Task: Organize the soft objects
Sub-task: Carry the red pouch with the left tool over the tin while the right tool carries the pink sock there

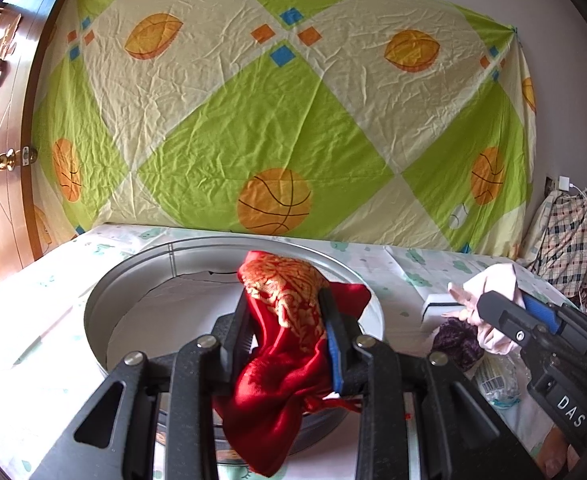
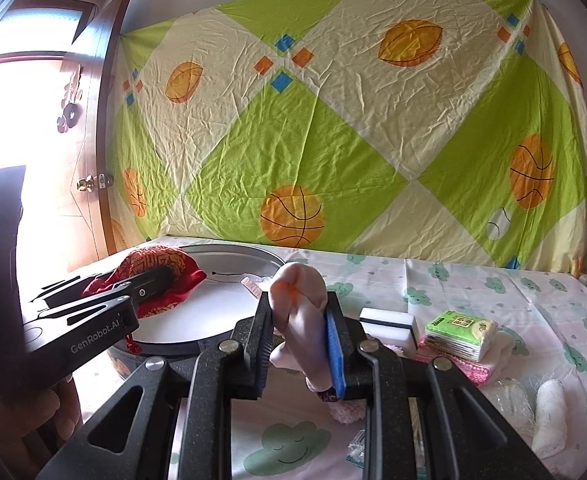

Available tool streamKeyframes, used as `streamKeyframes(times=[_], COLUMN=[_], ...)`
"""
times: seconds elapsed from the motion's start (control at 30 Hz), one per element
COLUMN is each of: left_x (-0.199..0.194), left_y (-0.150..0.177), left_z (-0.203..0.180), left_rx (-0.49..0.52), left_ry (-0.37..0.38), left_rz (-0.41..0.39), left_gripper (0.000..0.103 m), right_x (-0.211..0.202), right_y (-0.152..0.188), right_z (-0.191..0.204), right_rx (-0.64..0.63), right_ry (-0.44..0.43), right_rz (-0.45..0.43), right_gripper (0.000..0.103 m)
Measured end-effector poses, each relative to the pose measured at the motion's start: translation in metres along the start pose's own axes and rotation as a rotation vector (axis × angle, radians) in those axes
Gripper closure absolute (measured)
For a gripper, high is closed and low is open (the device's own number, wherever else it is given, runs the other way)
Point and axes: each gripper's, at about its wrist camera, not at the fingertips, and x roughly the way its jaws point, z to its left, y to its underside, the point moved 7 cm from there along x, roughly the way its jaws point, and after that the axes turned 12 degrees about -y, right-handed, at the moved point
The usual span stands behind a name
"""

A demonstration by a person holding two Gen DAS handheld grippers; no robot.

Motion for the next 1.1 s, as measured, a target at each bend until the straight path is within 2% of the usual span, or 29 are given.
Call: streamKeyframes(times=[0.33,1.1], left_x=[0.004,0.01], left_y=[-0.001,-0.005], left_z=[0.02,0.048], left_rx=[-0.033,-0.038], left_ry=[-0.025,-0.08], left_rz=[0.004,0.014], left_gripper=[0.073,0.073], right_x=[0.014,0.036], right_y=[-0.003,-0.007], right_z=[0.012,0.04], right_rx=[-0.013,-0.053], right_ry=[-0.026,-0.078], right_rz=[0.005,0.026], right_gripper=[0.077,0.077])
